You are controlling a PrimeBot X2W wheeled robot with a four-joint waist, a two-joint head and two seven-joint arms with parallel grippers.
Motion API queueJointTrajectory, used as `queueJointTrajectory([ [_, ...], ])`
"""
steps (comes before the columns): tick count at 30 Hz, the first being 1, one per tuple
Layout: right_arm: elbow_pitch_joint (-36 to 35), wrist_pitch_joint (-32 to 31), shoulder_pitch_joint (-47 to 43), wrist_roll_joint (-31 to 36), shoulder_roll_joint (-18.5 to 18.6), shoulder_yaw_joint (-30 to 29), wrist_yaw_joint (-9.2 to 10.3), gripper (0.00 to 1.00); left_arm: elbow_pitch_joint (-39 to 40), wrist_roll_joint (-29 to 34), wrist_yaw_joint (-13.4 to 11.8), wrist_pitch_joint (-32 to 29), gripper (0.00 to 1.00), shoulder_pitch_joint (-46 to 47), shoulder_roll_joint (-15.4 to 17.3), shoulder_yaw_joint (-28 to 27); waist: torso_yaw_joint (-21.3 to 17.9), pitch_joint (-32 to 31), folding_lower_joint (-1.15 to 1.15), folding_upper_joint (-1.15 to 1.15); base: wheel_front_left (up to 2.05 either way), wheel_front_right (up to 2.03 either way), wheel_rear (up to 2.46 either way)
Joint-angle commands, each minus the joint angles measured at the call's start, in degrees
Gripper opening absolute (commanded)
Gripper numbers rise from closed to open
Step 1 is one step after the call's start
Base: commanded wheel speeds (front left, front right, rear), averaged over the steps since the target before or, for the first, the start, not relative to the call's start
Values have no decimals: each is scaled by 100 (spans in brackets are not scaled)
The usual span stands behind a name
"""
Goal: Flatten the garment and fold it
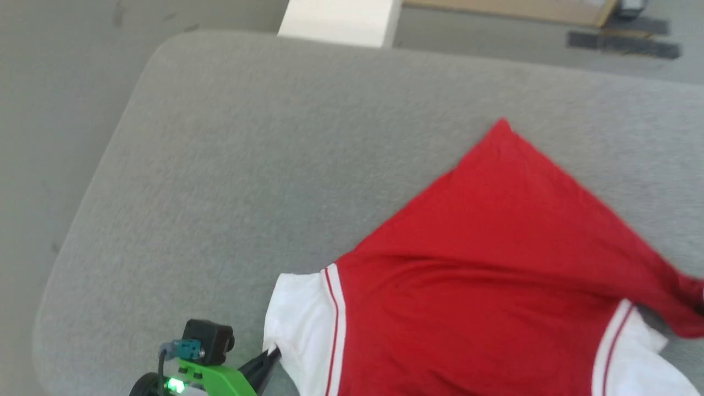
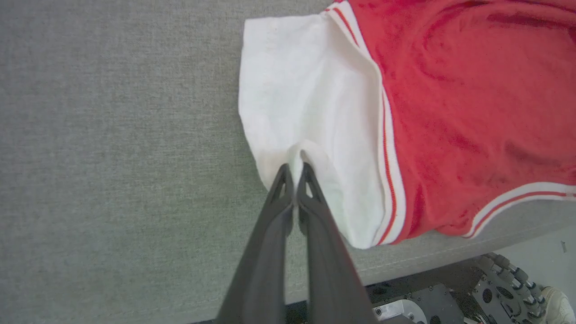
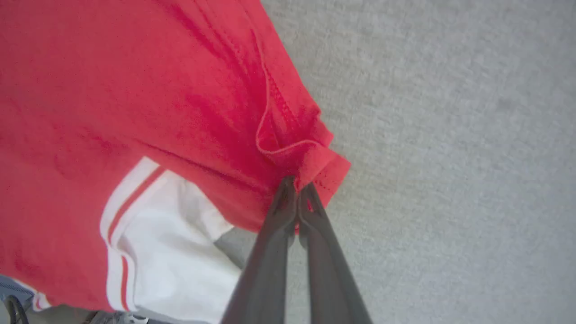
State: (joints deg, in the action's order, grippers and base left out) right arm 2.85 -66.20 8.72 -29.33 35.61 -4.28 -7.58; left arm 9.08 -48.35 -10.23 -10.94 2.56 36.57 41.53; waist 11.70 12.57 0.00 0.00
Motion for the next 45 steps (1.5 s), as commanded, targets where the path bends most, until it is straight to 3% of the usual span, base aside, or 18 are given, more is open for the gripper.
queueJointTrajectory([
  [1, -209, -114, -290, -19, -61, -86, 9, 0, 20, -22, -52, 35, 0, -75, 49, -22, -447, -458, 0, 0, 0, 0, 0],
  [8, -902, -537, -1508, 60, -438, -450, 9, 0, 52, -26, -113, 89, 0, -142, 80, -48, -516, -573, 0, 0, 0, 0, 0],
  [15, -960, -464, -1817, 119, -656, -533, 9, 0, 79, 9, -116, 105, 0, -104, 52, -18, -475, -550, 0, 0, 0, 0, 0],
  [16, -992, -417, -1779, 116, -651, -525, 9, 81, 86, 18, -115, 103, 0, -97, 56, -13, -463, -536, 0, 0, 0, 0, 0],
  [17, -1017, -390, -1743, 109, -636, -516, 9, 100, 91, 24, -115, 104, 0, -93, 60, -11, -453, -524, 0, 0, 0, 0, 0],
  [27, -1560, -494, -543, -181, -408, -469, 9, 100, 242, 131, -112, 96, 0, 74, 45, 14, -165, -199, 0, 0, 0, 0, 0],
  [31, -1530, -543, 249, -74, -424, -148, 9, 100, 322, 233, -98, 94, 0, 202, 24, 47, 50, 74, 0, 0, 0, 0, 0],
  [39, -578, -527, 1592, 473, -574, 716, 9, 100, 404, 406, -33, 144, 0, 522, -230, 160, 588, 644, 0, 0, 0, 0, 0],
  [45, 296, -359, 2071, 847, -557, 1106, 9, 100, 331, 456, 47, 209, 0, 676, -411, 239, 893, 883, 0, 0, 0, 0, 0],
])
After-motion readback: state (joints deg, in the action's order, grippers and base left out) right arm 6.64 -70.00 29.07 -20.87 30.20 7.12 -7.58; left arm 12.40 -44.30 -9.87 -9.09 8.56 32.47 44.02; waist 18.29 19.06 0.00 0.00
